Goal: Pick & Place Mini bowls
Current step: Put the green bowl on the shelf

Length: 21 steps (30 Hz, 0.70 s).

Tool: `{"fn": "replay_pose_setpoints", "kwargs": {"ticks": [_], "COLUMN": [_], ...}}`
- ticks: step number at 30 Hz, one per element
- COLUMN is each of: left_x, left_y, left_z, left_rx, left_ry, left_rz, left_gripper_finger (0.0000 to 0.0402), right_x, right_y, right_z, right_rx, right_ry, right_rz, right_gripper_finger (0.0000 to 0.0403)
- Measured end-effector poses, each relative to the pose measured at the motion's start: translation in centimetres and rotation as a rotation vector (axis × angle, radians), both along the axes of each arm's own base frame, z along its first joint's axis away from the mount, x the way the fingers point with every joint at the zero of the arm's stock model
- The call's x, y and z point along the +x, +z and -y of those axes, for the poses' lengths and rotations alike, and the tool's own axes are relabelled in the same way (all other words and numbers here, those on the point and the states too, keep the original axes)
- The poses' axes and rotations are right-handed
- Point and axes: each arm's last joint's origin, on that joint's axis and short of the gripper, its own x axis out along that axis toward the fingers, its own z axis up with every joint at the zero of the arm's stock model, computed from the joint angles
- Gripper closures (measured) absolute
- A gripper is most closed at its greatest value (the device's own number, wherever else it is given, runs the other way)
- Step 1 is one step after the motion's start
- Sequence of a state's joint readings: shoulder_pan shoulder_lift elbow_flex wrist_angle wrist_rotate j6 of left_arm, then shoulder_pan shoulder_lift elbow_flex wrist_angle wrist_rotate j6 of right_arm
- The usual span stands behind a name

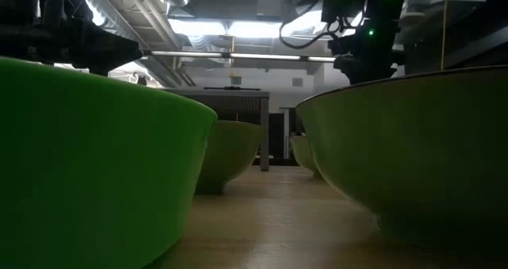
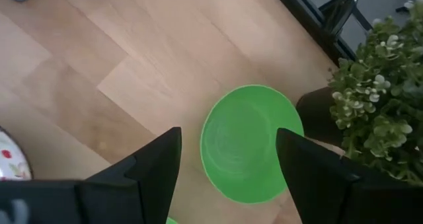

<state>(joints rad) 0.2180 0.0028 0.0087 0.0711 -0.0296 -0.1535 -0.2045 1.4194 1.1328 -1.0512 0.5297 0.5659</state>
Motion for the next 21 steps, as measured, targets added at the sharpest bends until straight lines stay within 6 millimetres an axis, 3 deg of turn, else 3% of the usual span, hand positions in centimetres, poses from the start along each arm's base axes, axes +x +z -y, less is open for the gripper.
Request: {"fn": "replay_pose_setpoints", "kwargs": {"ticks": [10, 21], "left_x": [0.0, 0.0], "left_y": [0.0, 0.0], "left_z": [0.0, 0.0], "left_rx": [0.000, 0.000], "left_ry": [0.000, 0.000], "left_rz": [0.000, 0.001], "left_gripper_finger": [0.0276, 0.0276], "right_x": [0.9, 0.6], "right_y": [-2.0, -4.9], "right_z": [1.2, 0.8], "right_rx": [0.021, 0.139], "right_ry": [-0.043, -0.100], "right_rz": [-0.086, -0.124], "right_gripper_finger": [0.0157, 0.0157]}}
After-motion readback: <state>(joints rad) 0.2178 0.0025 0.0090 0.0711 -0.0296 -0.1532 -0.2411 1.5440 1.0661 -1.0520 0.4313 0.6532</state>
